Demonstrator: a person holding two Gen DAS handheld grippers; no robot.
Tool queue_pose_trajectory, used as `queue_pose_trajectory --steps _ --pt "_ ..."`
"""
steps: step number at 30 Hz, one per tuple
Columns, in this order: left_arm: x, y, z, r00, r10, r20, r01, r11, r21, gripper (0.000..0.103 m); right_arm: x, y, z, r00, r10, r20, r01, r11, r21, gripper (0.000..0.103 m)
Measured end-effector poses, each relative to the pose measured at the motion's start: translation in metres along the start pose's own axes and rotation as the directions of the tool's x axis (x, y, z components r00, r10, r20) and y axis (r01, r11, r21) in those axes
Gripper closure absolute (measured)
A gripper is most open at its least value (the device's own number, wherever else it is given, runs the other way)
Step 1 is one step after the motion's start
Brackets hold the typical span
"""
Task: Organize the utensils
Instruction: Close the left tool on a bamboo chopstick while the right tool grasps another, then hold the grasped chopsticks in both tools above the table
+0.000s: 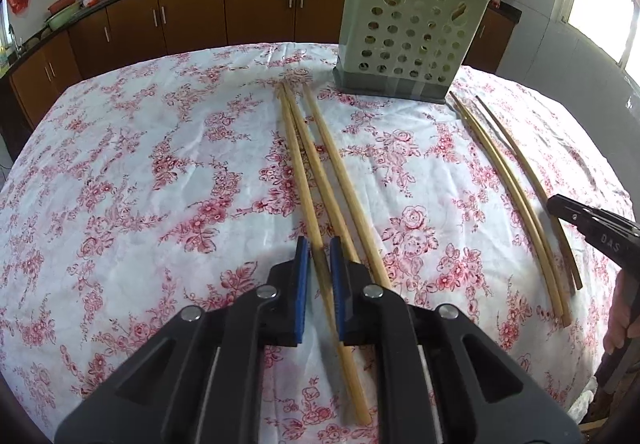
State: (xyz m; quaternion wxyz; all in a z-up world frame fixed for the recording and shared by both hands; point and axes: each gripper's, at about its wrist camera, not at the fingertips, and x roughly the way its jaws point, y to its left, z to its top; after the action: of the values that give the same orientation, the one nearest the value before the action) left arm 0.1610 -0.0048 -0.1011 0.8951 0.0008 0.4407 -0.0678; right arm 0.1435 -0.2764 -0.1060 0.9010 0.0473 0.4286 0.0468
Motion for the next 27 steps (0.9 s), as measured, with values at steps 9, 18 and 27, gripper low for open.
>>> queue_pose_trajectory --steps 9,18,27 --pt "0.011 0.046 0.019 0.994 0.113 0.006 -0.112 0.991 -0.069 0.094 0.012 -0.012 0.012 0.995 -0.090 0.030 0.090 0.996 -0.016 0.095" --pt "0.012 0.070 0.023 0.993 0.121 0.013 -0.119 0.987 -0.112 0.091 0.021 -0.025 0.021 0.992 -0.121 0.044 0.120 0.993 0.015 0.095" --pt "0.013 0.074 0.021 0.996 0.083 0.020 -0.079 0.987 -0.143 0.091 0.020 -0.025 0.021 0.993 -0.109 0.045 0.108 0.994 0.027 0.095"
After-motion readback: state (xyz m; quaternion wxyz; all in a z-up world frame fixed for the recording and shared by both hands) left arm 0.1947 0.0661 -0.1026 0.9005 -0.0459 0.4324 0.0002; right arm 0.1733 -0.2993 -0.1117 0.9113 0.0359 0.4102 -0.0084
